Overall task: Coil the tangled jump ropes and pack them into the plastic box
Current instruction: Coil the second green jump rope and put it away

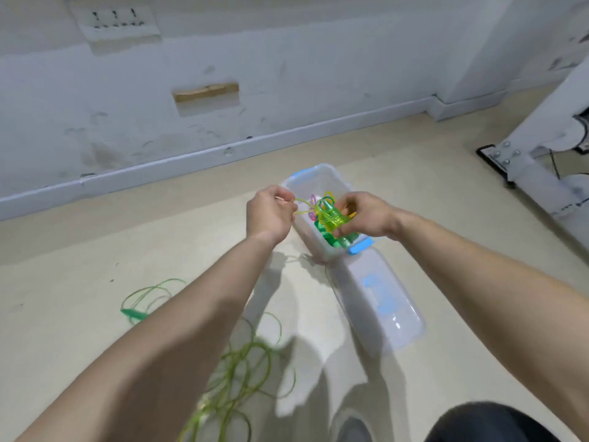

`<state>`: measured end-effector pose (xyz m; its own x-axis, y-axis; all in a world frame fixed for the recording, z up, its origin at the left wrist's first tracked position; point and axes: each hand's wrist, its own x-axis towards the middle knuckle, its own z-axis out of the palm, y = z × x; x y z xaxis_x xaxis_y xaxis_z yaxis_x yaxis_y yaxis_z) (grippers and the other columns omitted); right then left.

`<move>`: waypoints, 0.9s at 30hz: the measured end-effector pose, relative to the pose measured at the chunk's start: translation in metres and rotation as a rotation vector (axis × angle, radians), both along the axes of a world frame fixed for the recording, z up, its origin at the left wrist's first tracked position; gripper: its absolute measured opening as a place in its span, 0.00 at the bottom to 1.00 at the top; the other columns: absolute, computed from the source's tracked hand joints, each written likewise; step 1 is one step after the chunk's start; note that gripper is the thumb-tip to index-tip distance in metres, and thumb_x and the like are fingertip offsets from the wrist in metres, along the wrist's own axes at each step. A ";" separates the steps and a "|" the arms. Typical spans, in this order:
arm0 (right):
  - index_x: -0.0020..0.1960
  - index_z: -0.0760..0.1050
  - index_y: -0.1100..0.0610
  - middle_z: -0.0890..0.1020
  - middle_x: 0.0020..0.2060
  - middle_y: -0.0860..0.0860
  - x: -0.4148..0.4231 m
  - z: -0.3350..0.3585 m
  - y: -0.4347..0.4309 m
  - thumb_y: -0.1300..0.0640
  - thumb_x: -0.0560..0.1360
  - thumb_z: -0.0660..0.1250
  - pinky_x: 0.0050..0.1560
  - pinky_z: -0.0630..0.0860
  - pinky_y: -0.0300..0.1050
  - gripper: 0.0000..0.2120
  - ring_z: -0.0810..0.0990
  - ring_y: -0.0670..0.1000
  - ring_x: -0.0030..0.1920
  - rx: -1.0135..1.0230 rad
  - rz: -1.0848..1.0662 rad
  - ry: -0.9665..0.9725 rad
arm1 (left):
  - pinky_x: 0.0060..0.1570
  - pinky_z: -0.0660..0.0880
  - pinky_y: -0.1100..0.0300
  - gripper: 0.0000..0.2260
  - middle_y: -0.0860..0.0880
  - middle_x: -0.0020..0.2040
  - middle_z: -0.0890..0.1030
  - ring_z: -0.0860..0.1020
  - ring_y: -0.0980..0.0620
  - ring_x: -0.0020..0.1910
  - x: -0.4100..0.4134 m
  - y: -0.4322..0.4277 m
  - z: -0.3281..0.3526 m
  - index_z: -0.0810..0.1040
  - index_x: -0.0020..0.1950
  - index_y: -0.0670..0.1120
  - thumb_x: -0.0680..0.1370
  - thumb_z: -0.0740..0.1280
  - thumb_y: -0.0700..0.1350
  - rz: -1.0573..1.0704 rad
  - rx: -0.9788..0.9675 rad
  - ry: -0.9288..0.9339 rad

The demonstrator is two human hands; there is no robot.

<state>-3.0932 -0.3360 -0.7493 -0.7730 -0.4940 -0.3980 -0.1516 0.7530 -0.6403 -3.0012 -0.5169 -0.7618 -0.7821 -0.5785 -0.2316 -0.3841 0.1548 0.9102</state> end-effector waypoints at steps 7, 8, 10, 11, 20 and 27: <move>0.56 0.78 0.53 0.78 0.46 0.49 -0.080 -0.104 0.011 0.55 0.66 0.81 0.42 0.69 0.41 0.21 0.77 0.51 0.46 0.117 -0.077 0.134 | 0.42 0.72 0.65 0.05 0.53 0.43 0.81 0.79 0.52 0.41 -0.104 0.023 -0.093 0.80 0.47 0.52 0.77 0.69 0.41 0.001 0.017 -0.115; 0.56 0.77 0.53 0.79 0.46 0.49 -0.086 -0.115 0.009 0.54 0.67 0.80 0.43 0.70 0.42 0.20 0.78 0.52 0.47 0.153 -0.074 0.153 | 0.42 0.73 0.66 0.05 0.53 0.45 0.82 0.79 0.53 0.41 -0.113 0.024 -0.105 0.80 0.47 0.52 0.77 0.69 0.41 -0.005 0.029 -0.133; 0.55 0.77 0.52 0.79 0.46 0.50 -0.093 -0.135 0.006 0.52 0.67 0.77 0.45 0.74 0.45 0.18 0.79 0.54 0.50 0.283 -0.041 0.207 | 0.52 0.77 0.63 0.06 0.50 0.52 0.84 0.81 0.50 0.49 -0.126 0.024 -0.130 0.80 0.43 0.53 0.77 0.68 0.42 -0.027 0.030 -0.160; 0.54 0.76 0.52 0.79 0.47 0.50 -0.094 -0.142 0.004 0.50 0.68 0.75 0.45 0.74 0.45 0.17 0.79 0.55 0.51 0.371 -0.020 0.234 | 0.58 0.77 0.59 0.07 0.48 0.54 0.84 0.81 0.48 0.53 -0.130 0.023 -0.140 0.80 0.41 0.54 0.77 0.68 0.43 -0.049 0.026 -0.176; 0.65 0.74 0.60 0.77 0.62 0.59 -0.074 -0.175 -0.021 0.63 0.76 0.63 0.54 0.75 0.53 0.17 0.79 0.63 0.61 0.688 0.102 0.397 | 0.57 0.80 0.47 0.10 0.47 0.51 0.85 0.82 0.41 0.54 -0.108 0.005 -0.154 0.82 0.43 0.54 0.77 0.64 0.41 -0.139 0.059 -0.184; 0.71 0.68 0.63 0.70 0.66 0.59 -0.087 -0.184 -0.038 0.61 0.78 0.62 0.59 0.74 0.53 0.22 0.76 0.62 0.65 0.722 0.073 0.302 | 0.48 0.78 0.56 0.09 0.48 0.49 0.85 0.80 0.48 0.38 -0.092 -0.016 -0.151 0.83 0.48 0.51 0.78 0.64 0.40 -0.169 0.045 -0.175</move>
<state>-3.1806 -0.3739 -0.9334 -0.8744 -0.2468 -0.4176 -0.3062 0.9485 0.0805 -3.0932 -0.5333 -0.9132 -0.8125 -0.4289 -0.3949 -0.5087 0.1908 0.8395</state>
